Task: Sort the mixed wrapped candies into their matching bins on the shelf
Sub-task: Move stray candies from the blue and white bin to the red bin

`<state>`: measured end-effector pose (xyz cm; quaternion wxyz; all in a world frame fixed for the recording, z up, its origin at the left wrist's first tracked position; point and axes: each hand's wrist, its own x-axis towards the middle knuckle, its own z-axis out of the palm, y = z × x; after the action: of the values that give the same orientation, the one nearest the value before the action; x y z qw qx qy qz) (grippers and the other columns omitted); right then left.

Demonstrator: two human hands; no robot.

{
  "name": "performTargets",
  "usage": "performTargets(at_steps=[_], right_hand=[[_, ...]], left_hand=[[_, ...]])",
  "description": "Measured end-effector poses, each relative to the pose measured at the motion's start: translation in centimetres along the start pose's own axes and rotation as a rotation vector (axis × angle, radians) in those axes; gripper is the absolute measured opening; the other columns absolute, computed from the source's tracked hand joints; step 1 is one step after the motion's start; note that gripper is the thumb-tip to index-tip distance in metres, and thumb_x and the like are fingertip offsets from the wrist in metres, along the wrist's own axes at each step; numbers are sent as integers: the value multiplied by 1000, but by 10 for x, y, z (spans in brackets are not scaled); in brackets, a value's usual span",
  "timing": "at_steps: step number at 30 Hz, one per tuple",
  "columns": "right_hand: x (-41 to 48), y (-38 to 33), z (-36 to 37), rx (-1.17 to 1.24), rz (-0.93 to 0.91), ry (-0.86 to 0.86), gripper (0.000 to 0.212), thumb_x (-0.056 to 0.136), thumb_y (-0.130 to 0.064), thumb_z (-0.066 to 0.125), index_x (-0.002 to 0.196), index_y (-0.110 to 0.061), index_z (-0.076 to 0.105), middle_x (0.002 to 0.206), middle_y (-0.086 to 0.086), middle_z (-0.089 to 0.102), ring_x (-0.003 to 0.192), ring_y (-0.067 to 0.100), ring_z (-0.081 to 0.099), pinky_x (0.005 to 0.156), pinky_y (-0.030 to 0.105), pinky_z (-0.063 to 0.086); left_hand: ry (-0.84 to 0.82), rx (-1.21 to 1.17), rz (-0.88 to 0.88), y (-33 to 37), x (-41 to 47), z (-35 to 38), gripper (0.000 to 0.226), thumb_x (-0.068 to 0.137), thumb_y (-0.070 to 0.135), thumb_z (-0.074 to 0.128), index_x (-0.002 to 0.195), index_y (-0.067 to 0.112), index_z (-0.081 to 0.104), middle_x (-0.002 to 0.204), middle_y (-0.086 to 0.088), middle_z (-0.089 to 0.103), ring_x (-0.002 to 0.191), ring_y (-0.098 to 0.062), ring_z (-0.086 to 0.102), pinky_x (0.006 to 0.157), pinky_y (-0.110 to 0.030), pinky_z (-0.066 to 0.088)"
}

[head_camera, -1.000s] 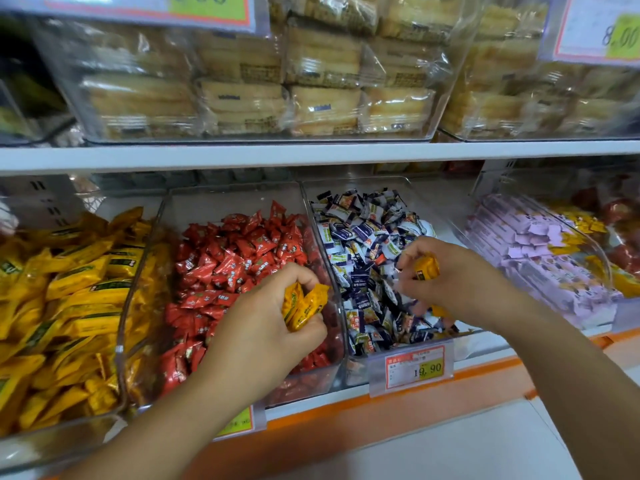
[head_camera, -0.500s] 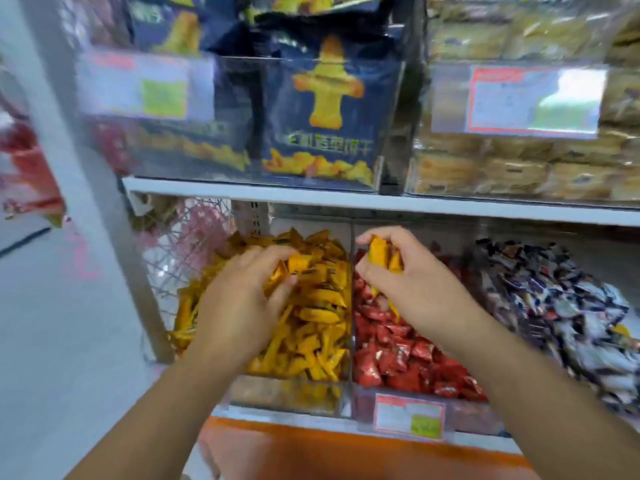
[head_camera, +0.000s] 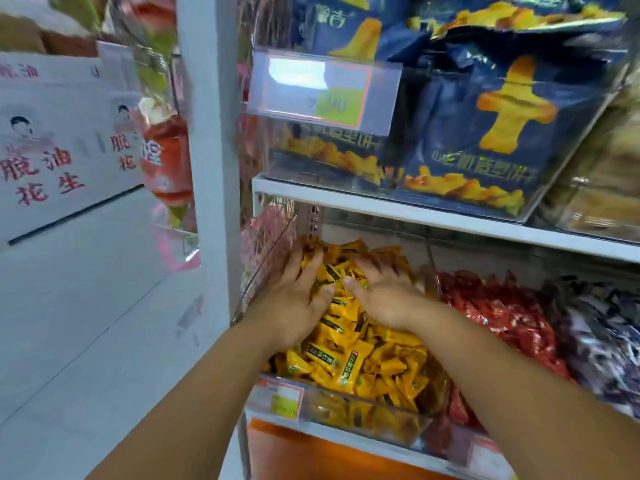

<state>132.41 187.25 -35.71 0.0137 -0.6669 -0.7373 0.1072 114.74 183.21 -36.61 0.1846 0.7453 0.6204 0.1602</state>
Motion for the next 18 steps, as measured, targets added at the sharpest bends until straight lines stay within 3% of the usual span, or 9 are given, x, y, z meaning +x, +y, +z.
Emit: performTargets(at_steps=[6,10,13,16,18], right_hand=[[-5,1,0,-153,-12,-50,59,94,-67,9,146,-50,-12,159,-3,-22,144,36,-22,111,65,-10],[-16,-1,-1,-226,-6,-54,62,92,-69,2,147,-48,-15,160,0,-20,145,40,-16,112,63,-11],[-30,3,-13,-96,-75,46,61,93,-67,6,149,-47,-6,162,-1,-7,147,39,-6,116,58,-2],[-64,17,-28,-25,-237,224,52,99,-58,16,149,-45,14,159,-4,20,145,29,16,118,45,11],[-89,37,-34,9,-276,292,47,101,-51,22,147,-43,26,156,-7,27,143,23,19,117,39,13]], left_hand=[[-87,165,9,-1,10,2,63,98,59,19,153,36,-1,158,6,-25,145,-17,-23,118,-41,-9],[-57,157,22,-1,6,5,60,98,57,20,151,43,-6,159,6,-21,146,-16,-22,119,-42,-7],[-3,117,20,5,1,0,59,97,59,24,148,50,-5,161,8,-16,147,-20,-17,118,-44,-3],[88,180,34,20,-5,-7,63,92,68,18,151,45,11,162,6,-2,148,-24,-8,118,-47,3],[186,215,117,43,-9,-6,80,80,73,6,150,39,24,160,0,16,145,-27,6,118,-48,10]])
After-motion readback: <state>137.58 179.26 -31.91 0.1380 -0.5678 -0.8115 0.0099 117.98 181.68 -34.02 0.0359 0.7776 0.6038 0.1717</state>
